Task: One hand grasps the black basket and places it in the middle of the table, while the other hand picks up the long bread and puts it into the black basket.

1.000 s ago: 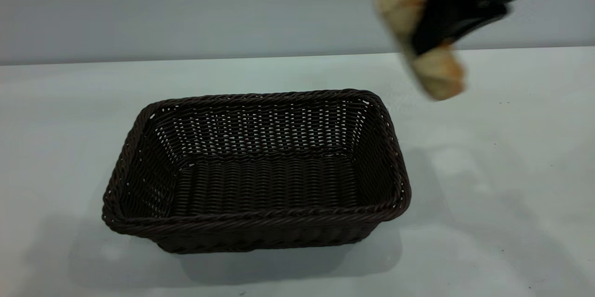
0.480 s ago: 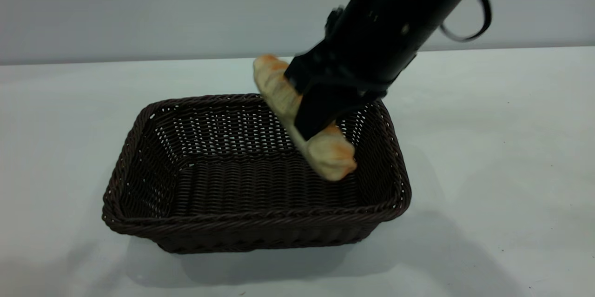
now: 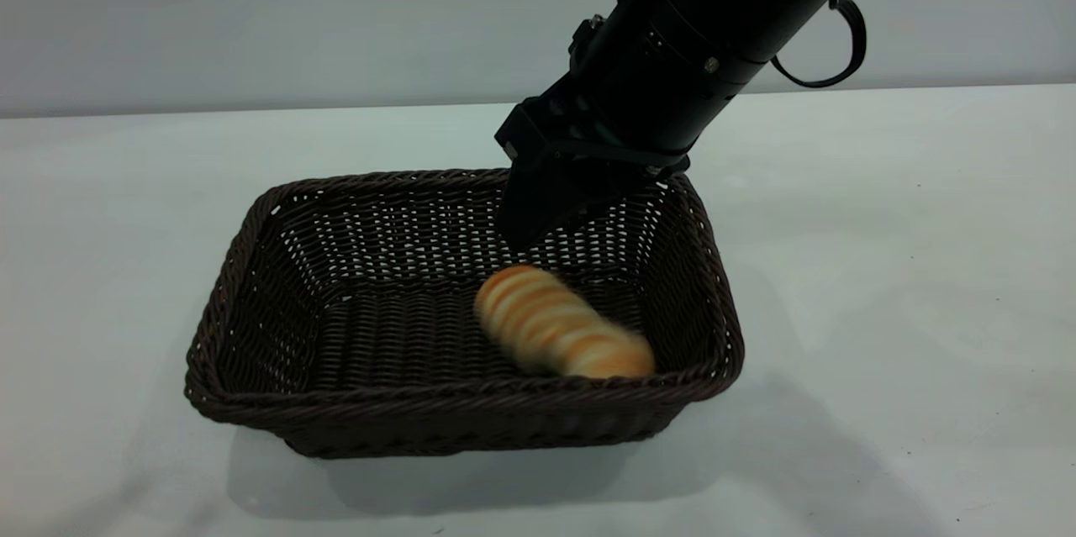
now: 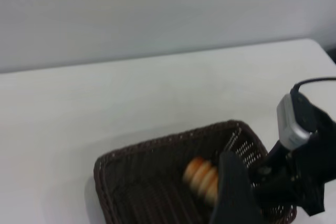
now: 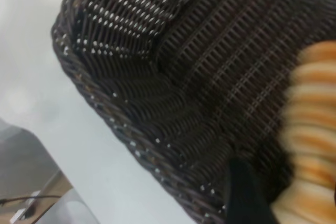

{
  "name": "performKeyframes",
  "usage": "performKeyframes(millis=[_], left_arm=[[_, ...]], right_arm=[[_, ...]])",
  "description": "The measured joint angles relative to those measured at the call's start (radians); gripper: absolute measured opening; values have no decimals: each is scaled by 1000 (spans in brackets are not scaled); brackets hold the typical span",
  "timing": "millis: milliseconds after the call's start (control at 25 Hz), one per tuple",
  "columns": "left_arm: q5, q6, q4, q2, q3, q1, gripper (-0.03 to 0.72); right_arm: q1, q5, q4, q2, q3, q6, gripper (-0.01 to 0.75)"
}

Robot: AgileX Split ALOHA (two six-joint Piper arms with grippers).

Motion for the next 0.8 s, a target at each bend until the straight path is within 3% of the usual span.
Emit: performKeyframes(millis=[320, 480, 800], left_arm=[[52, 60, 0, 0, 0, 0, 532], [102, 95, 4, -3, 0, 0, 532], [178, 83, 73, -50, 0, 0, 532]], right_arm=[[-37, -13, -50, -66, 0, -3, 400], [-122, 14, -79, -173, 0, 17, 400], [-325, 228, -292, -412, 0, 179, 400]])
